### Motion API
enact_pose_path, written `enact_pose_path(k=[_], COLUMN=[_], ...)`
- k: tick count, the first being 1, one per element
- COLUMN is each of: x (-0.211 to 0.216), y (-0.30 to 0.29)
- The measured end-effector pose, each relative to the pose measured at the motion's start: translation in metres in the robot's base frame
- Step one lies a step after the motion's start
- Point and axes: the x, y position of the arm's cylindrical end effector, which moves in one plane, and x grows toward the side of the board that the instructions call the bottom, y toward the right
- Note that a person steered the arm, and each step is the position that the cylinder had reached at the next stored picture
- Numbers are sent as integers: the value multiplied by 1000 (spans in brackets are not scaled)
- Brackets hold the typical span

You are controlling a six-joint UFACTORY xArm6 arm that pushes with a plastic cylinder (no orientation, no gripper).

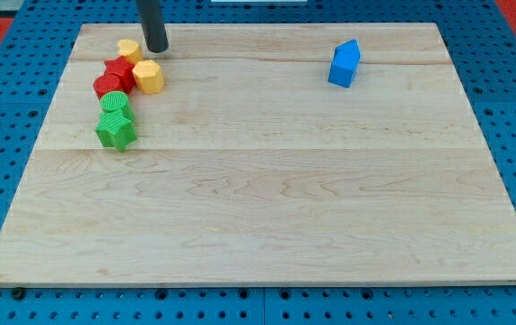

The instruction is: Push the yellow hexagon slightly up

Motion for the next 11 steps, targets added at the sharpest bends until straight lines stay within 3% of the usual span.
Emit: enact_pose_path(k=[1,2,3,4,6,10,11], x=[9,69,117,118,111,23,8], y=[57,120,111,59,15,23,50])
